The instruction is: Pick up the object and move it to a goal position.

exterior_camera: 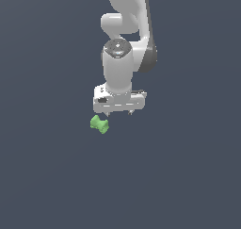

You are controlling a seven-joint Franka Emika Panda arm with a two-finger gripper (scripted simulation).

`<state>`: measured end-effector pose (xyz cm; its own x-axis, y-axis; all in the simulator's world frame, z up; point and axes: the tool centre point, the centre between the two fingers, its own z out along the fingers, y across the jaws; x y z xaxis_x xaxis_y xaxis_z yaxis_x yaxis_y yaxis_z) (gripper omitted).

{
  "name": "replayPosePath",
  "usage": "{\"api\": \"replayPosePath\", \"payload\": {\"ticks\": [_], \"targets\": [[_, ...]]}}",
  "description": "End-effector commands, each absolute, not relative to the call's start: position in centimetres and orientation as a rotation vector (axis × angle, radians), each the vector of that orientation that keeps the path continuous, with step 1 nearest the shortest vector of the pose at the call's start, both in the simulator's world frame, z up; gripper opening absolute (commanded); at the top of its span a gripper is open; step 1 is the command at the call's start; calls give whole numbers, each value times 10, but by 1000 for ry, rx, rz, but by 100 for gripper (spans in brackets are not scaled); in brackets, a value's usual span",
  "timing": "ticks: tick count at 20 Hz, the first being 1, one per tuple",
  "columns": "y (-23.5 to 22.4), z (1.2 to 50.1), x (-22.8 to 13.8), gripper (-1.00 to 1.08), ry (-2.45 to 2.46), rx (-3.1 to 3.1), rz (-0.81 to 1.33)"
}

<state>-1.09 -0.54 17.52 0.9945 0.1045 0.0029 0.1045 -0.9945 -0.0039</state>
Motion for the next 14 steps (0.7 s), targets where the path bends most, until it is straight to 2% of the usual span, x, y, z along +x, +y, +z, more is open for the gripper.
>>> {"api": "replayPosePath", "payload": {"ticks": [1, 14], "targets": [[-10, 172, -11, 100, -222, -3131, -4], [-43, 151, -15, 100, -655, -3074, -1]]}}
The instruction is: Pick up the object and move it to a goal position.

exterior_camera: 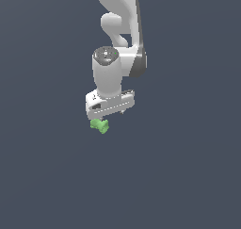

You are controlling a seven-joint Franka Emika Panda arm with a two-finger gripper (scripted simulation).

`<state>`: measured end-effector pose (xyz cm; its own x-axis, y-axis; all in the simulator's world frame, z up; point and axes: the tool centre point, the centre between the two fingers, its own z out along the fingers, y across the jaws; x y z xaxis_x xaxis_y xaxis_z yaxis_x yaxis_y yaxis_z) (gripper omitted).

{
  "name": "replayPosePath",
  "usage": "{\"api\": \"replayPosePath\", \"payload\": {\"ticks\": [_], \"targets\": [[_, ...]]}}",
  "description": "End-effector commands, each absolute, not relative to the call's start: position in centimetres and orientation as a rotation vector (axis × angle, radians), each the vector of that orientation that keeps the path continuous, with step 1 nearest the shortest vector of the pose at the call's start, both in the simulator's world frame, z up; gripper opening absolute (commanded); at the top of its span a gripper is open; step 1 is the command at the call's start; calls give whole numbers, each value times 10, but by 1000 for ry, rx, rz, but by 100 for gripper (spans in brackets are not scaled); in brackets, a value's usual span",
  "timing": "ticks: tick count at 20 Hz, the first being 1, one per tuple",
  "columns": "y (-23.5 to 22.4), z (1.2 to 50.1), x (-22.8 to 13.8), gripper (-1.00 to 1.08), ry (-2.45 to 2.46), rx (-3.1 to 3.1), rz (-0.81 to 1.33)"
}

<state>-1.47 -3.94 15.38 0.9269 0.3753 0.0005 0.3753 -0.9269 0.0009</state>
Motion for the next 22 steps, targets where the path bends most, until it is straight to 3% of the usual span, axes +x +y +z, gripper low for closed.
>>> {"api": "replayPosePath", "payload": {"ticks": [1, 22], "targets": [[-46, 150, -16, 100, 689, 3064, 1], [-98, 116, -28, 100, 1373, 2824, -1]]}}
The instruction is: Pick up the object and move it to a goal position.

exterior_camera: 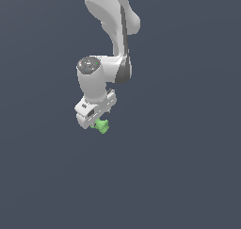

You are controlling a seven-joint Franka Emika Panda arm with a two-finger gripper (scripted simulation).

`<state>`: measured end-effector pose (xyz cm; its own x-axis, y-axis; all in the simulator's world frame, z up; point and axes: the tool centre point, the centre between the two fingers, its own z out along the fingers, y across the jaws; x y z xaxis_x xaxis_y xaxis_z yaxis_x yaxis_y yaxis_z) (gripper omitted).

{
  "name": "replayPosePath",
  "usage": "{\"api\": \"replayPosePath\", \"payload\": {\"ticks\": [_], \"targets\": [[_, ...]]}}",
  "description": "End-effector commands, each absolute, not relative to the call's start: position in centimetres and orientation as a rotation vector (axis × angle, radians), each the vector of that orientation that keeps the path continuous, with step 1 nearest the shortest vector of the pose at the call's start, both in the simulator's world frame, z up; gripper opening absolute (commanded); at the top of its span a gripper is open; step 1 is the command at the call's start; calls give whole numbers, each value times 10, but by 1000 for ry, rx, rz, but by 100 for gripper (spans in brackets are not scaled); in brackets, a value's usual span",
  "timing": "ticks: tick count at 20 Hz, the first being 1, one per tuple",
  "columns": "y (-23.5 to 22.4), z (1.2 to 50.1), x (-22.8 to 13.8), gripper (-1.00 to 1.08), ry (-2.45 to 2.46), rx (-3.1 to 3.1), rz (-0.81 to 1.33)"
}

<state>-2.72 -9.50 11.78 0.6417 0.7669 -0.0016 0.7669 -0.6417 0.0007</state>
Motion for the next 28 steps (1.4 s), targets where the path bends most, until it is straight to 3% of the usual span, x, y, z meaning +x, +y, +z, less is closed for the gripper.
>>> {"api": "replayPosePath", "payload": {"ticks": [1, 18, 28], "targets": [[-100, 115, -29, 100, 1397, 2813, -1], [-112, 105, -33, 100, 1549, 2733, 0], [-112, 64, -34, 100, 1555, 2730, 0]]}}
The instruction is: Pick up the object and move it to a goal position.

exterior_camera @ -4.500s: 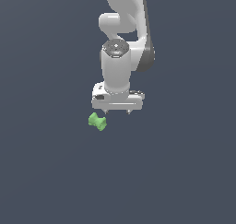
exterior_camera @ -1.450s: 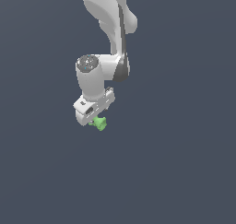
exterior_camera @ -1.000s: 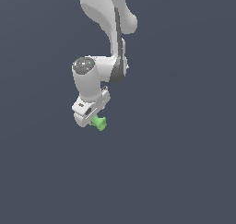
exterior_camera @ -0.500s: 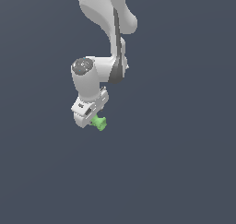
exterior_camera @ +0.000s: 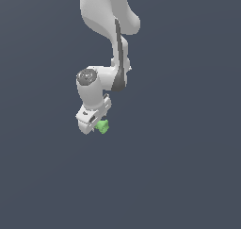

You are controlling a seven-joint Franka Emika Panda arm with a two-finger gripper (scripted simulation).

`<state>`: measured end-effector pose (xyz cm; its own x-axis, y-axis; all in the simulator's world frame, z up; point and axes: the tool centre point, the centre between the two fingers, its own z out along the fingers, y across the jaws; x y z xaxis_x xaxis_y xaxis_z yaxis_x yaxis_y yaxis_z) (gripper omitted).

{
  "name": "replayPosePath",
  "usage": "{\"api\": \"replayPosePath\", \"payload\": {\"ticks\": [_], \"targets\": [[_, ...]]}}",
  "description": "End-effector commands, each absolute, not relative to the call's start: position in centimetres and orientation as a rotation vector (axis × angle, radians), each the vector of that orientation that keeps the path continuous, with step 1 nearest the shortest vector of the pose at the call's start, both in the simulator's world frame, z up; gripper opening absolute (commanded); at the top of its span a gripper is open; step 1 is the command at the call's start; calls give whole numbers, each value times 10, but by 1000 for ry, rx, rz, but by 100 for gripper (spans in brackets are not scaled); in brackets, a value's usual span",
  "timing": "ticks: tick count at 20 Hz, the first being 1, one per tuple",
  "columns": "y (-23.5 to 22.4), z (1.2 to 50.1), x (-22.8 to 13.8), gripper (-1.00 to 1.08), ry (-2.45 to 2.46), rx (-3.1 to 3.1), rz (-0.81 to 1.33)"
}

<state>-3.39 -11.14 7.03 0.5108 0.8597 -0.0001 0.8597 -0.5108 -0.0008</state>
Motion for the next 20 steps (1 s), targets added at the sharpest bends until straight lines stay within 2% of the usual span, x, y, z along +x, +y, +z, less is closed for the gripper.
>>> {"api": "replayPosePath", "payload": {"ticks": [1, 5, 6, 20], "targets": [[-111, 61, -34, 100, -1555, -2730, 0], [-112, 56, -33, 100, -1555, -2730, 0], [-112, 56, -33, -100, -1555, -2730, 0], [-111, 60, -34, -100, -1555, -2731, -1]]}}
